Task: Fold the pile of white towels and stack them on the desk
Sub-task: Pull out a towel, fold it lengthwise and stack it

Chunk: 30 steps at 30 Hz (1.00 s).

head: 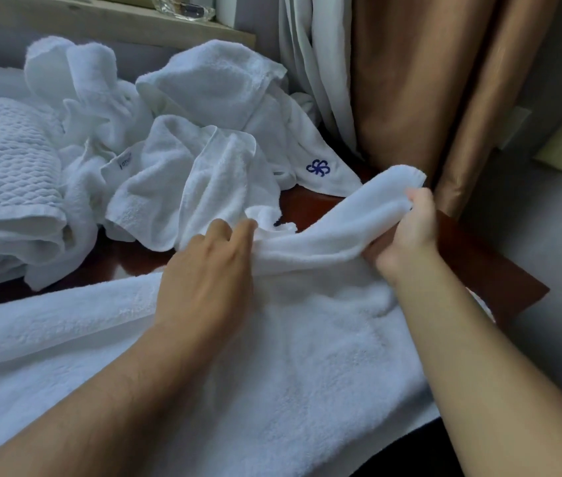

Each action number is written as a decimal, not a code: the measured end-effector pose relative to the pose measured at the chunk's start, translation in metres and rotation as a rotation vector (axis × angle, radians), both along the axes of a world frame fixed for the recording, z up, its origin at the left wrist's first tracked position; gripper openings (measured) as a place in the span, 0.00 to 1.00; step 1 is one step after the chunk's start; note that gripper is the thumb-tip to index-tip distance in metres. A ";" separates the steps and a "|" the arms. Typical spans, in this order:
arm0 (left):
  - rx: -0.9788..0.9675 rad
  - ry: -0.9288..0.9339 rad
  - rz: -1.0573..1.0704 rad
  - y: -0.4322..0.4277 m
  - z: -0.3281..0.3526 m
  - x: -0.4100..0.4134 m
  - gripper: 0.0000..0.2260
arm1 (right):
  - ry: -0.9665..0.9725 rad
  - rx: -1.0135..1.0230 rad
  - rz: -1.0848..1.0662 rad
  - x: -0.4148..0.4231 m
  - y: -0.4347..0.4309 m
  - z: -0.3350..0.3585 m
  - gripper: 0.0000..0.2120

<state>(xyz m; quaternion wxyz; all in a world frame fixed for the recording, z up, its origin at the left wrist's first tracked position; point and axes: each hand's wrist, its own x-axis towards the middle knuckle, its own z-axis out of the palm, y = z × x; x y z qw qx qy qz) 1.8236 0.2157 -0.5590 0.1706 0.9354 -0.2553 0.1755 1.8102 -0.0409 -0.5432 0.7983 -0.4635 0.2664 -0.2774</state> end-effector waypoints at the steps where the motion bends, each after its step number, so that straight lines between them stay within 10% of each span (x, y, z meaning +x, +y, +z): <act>1: 0.023 0.025 0.015 0.001 -0.001 0.000 0.25 | 0.135 -0.053 0.073 -0.004 0.002 -0.006 0.19; 6: -0.045 -0.020 0.032 0.008 0.005 0.003 0.12 | 0.056 -0.086 -0.059 -0.004 0.009 -0.011 0.06; 12: 0.021 0.032 0.005 0.006 0.002 0.004 0.14 | -0.037 0.101 0.023 -0.023 -0.011 -0.015 0.20; 17: 0.014 -0.022 -0.291 0.007 0.006 -0.003 0.15 | 0.010 -0.140 -0.168 -0.021 -0.004 -0.018 0.04; 30: 0.127 0.000 -0.322 0.002 0.007 -0.020 0.14 | 0.317 -0.638 -0.362 -0.024 -0.009 -0.024 0.20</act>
